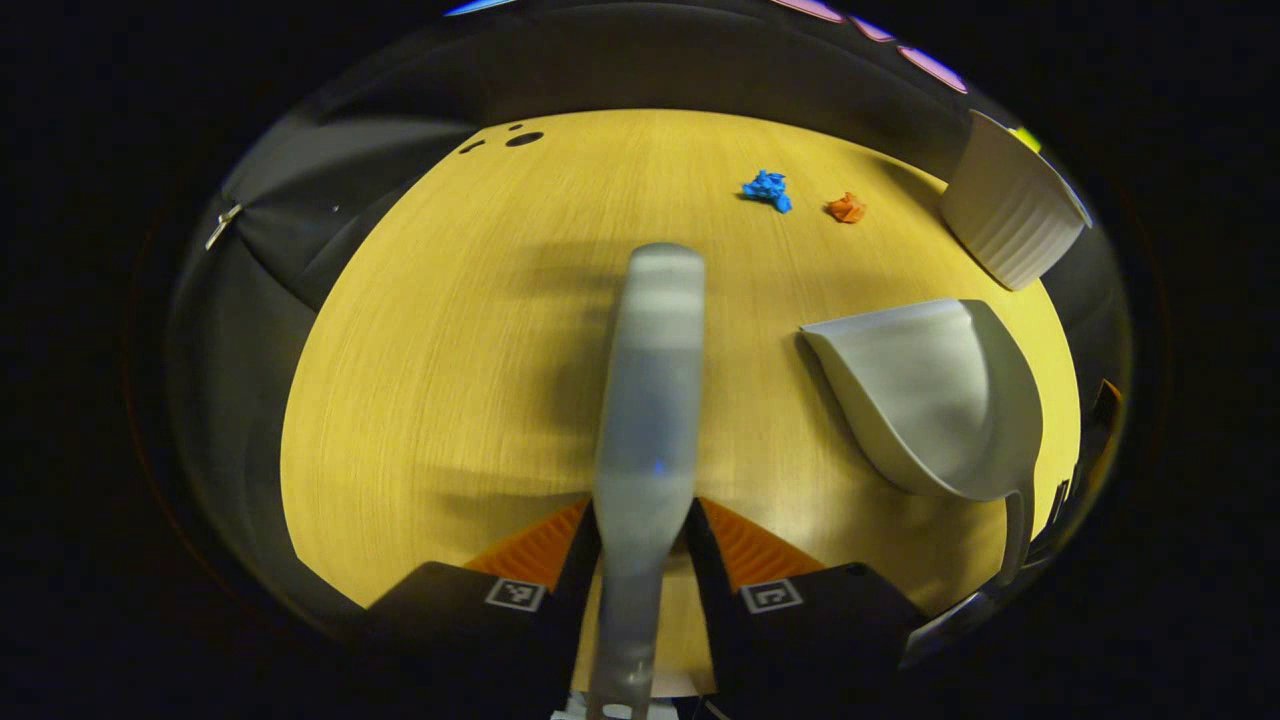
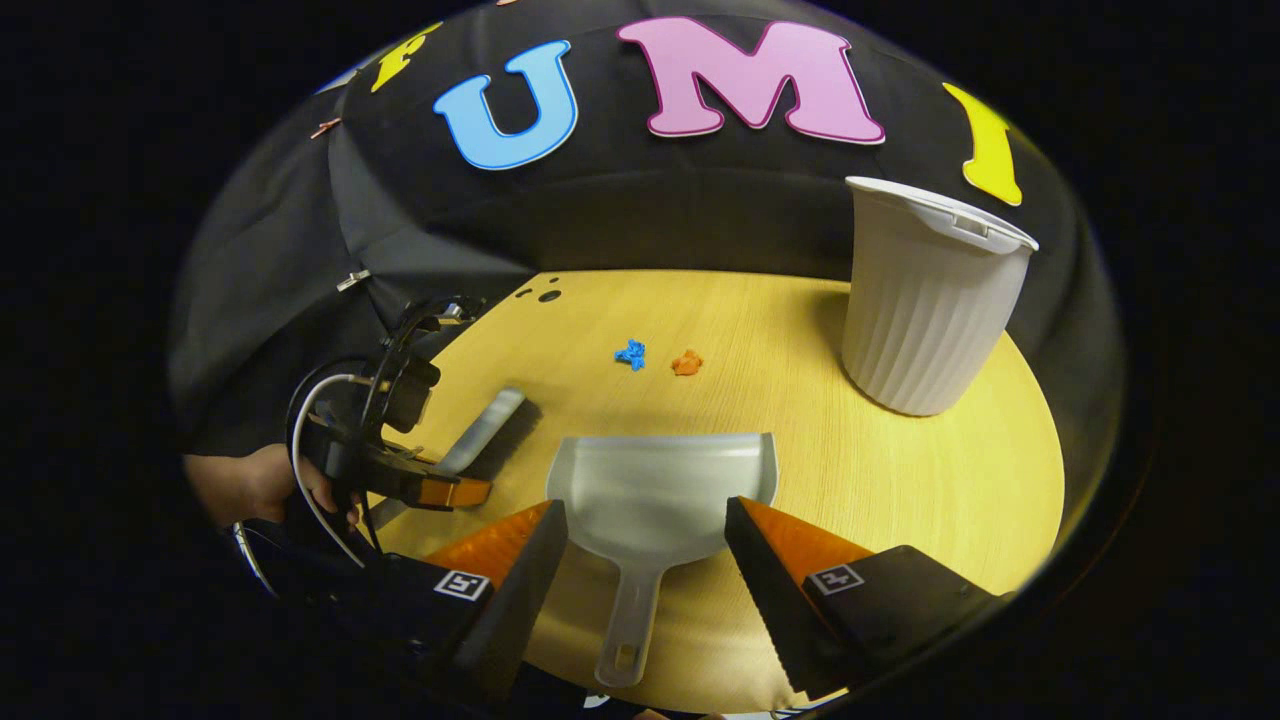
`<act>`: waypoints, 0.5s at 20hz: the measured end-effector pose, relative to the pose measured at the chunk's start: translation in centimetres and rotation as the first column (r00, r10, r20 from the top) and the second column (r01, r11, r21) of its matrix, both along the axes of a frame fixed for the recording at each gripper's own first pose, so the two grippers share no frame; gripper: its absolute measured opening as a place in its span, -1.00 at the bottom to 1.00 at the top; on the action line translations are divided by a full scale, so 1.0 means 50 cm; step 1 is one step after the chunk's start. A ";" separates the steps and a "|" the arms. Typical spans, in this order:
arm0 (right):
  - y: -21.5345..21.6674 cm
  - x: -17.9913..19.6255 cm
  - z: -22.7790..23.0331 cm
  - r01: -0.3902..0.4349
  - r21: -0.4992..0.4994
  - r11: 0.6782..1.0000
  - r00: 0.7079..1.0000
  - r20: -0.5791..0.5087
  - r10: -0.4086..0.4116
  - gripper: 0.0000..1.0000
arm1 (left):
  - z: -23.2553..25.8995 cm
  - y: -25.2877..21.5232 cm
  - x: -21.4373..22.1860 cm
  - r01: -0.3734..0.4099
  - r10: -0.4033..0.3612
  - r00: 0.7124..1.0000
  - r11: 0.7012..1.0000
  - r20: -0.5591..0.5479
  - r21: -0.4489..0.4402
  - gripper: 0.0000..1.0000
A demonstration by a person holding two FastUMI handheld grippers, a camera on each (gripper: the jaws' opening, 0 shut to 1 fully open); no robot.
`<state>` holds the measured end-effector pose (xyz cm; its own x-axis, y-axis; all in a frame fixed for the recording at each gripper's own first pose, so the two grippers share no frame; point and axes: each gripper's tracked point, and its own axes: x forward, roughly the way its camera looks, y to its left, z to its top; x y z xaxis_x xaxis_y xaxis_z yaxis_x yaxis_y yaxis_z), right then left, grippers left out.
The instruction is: Pick up the small broom and dustpan from the desktop, sweep the trash into the dustpan with the broom, and then empty the trash into the garbage bin.
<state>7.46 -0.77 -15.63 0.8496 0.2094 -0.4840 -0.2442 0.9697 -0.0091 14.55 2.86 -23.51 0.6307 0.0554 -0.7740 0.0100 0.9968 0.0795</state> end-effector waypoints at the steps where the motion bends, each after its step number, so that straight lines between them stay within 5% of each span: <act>1: -0.003 0.002 -0.006 0.009 0.000 1.000 1.000 -0.017 -0.009 0.98 | 0.006 -0.003 0.002 -0.001 0.001 1.000 1.000 0.003 0.002 -0.10; 3: -0.001 -0.002 -0.025 0.026 0.007 1.000 0.997 -0.068 -0.026 0.98 | 0.002 -0.003 0.003 -0.010 0.010 1.000 1.000 0.018 -0.005 -0.39; 10: 0.009 -0.019 -0.103 0.082 -0.009 0.997 0.976 -0.202 -0.082 0.98 | 0.058 -0.005 -0.003 -0.009 0.016 0.988 0.999 0.151 -0.045 -0.47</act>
